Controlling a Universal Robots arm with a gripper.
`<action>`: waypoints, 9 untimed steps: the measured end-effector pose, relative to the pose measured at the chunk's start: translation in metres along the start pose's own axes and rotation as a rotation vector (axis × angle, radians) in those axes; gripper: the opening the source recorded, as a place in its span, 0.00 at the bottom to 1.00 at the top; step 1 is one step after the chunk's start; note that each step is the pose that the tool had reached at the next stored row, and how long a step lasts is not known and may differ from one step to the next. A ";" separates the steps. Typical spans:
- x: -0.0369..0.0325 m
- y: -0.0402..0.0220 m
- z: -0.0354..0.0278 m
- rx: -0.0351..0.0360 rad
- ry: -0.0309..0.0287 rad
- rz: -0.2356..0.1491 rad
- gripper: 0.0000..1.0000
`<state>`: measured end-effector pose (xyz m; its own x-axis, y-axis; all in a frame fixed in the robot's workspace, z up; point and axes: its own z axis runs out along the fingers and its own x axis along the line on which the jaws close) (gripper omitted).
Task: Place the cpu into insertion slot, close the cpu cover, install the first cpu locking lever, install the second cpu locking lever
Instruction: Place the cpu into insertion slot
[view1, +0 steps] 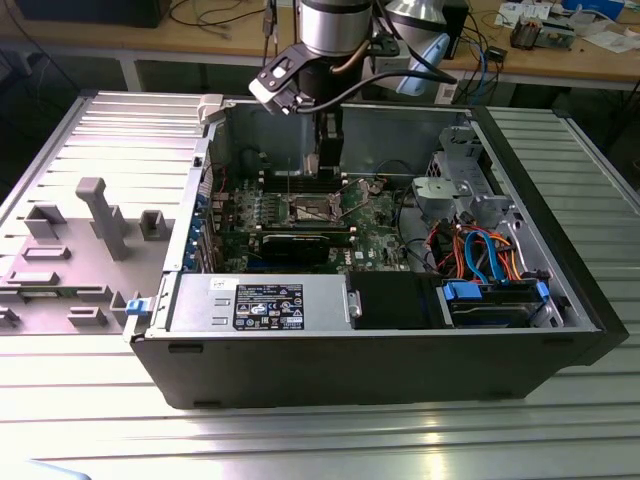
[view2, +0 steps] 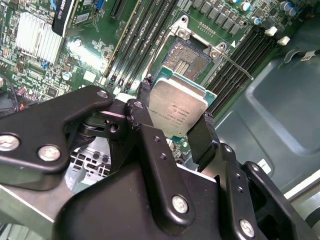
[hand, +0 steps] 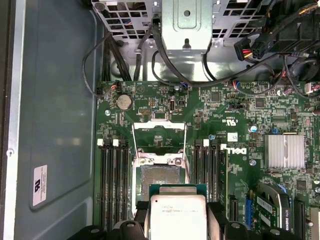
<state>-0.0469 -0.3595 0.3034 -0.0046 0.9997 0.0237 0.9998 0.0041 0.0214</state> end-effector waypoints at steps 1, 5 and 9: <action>0.0002 0.0000 0.0014 -0.0001 -0.0001 0.004 0.55; 0.0010 -0.0002 0.0081 -0.0001 -0.0002 0.005 0.55; 0.0023 -0.0004 0.0152 -0.0013 -0.0002 0.005 0.55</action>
<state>-0.0470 -0.3568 0.2883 0.0004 0.9997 0.0236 0.9997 -0.0010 0.0226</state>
